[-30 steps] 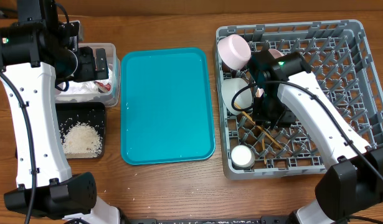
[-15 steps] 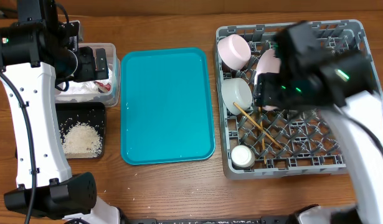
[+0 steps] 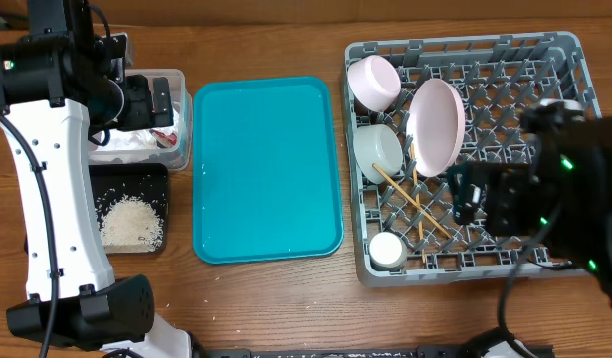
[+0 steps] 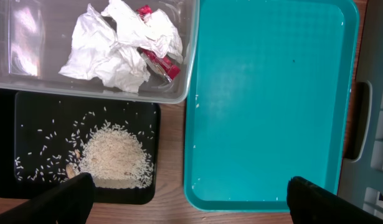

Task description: Sort waste into correct bins and load items into the dishwasher

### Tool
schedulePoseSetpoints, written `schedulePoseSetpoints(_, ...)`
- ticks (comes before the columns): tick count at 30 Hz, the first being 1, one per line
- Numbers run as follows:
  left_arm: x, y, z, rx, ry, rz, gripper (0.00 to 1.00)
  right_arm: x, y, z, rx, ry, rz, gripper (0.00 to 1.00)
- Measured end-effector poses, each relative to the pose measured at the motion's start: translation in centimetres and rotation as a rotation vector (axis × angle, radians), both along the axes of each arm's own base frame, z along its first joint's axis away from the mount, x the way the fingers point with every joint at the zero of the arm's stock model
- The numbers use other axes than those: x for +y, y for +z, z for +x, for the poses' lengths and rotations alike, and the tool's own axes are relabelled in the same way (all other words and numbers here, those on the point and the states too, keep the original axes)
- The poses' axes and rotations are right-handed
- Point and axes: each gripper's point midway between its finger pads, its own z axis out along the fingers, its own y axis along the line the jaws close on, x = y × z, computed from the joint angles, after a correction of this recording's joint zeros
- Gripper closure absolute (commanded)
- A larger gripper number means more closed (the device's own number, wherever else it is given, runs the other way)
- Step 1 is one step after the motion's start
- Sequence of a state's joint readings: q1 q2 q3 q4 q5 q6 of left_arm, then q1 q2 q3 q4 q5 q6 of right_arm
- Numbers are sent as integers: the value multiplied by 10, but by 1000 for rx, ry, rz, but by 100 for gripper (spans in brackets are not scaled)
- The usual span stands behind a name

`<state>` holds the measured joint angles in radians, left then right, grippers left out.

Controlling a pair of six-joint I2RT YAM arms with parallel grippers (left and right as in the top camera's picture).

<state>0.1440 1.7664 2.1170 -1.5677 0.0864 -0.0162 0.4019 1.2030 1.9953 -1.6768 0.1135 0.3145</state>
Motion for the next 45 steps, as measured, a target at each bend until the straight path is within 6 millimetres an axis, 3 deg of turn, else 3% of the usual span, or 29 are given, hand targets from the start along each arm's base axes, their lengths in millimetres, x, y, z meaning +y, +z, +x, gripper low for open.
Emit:
schedulePoseSetpoints(5, 0, 0, 0, 0, 0, 0, 0, -15, 34, 23, -251, -2, -6, 0)
schedulePoseSetpoints(11, 0, 0, 0, -1, 0, 1, 0, -32, 24, 44, -463, -3, -17, 0)
schedulePoseSetpoints(15, 0, 0, 0, 0, 0, 0, 0, -37, -7, 49, -603, -3, -14, 0)
schedulePoseSetpoints(20, 0, 0, 0, 0, 0, -1, 0, -35, -63, 43, -718, 24, 1, 0)
schedulePoseSetpoints(26, 0, 0, 0, -1, 0, 0, 0, -30, -138, 38, -764, 56, 10, 0)
schedulePoseSetpoints(30, 0, 0, 0, -2, 0, 0, 0, -28, -174, 36, -767, 62, 20, 0)
schedulePoseSetpoints(45, 0, 0, 0, -1, 0, 0, 0, -27, -222, 33, -820, 65, 36, 0)
